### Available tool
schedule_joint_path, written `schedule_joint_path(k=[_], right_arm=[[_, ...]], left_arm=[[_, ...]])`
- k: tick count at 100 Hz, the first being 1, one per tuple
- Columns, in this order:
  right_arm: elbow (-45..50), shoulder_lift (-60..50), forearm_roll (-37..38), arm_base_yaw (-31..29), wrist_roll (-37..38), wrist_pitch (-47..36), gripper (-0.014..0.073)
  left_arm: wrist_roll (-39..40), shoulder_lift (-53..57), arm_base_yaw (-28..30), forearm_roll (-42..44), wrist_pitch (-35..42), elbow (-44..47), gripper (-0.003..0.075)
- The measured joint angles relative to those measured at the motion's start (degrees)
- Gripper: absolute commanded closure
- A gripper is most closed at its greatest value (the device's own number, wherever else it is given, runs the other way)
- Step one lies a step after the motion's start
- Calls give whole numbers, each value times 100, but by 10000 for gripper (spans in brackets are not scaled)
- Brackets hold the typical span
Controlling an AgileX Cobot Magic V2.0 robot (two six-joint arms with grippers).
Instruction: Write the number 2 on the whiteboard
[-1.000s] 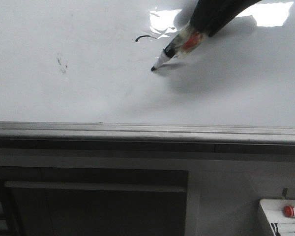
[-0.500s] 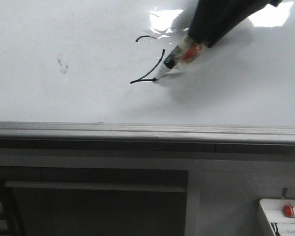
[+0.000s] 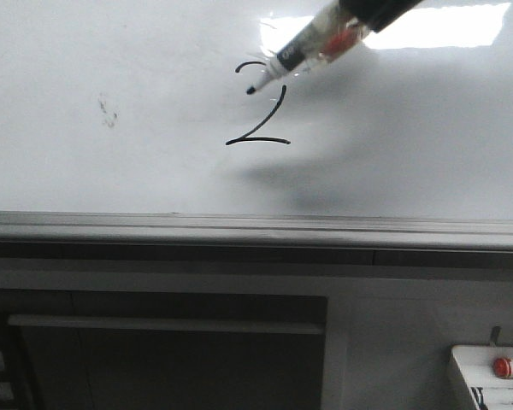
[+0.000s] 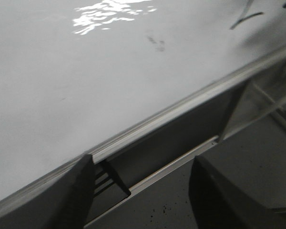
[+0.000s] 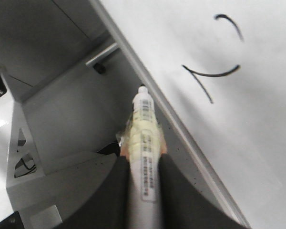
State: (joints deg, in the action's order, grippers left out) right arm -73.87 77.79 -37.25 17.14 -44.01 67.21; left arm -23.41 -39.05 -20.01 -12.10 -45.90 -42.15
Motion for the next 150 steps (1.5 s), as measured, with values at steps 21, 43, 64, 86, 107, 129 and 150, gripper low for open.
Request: schedule_joint_path(k=[21,43,64,86,107,129,150], right_arm=[[837,-838,-231,13,-1358,286,606],[1239,-1136,-437,22,-2017,278,606],[1261,-1138,-486,22,-3061,-46,606],[1261,-1147,-539,22,-3604,-445,606],[1268,-1147,-547,22,-3718,-672,606],[1268,-1147,-547,22,-3773,-751,606],[1268,-1147,-547,22,-3773,-801,606]], left_arm=[[-825,-226,-1001,-474,-35,-97,319],[-1055,-1156,-1908,-550,68,-478,319],[-1353,-2246,-2390,-573,691,-776,319],[-1810,-3007,-2414,-613,1129,-1340,319],[-2609,-3615,-2439,-1106,1100,-1848,319],[-3521,-3809,-2510,-1688,863,-2056,319],[-3620,-3904,-2523,-1767,833,-2056,319]])
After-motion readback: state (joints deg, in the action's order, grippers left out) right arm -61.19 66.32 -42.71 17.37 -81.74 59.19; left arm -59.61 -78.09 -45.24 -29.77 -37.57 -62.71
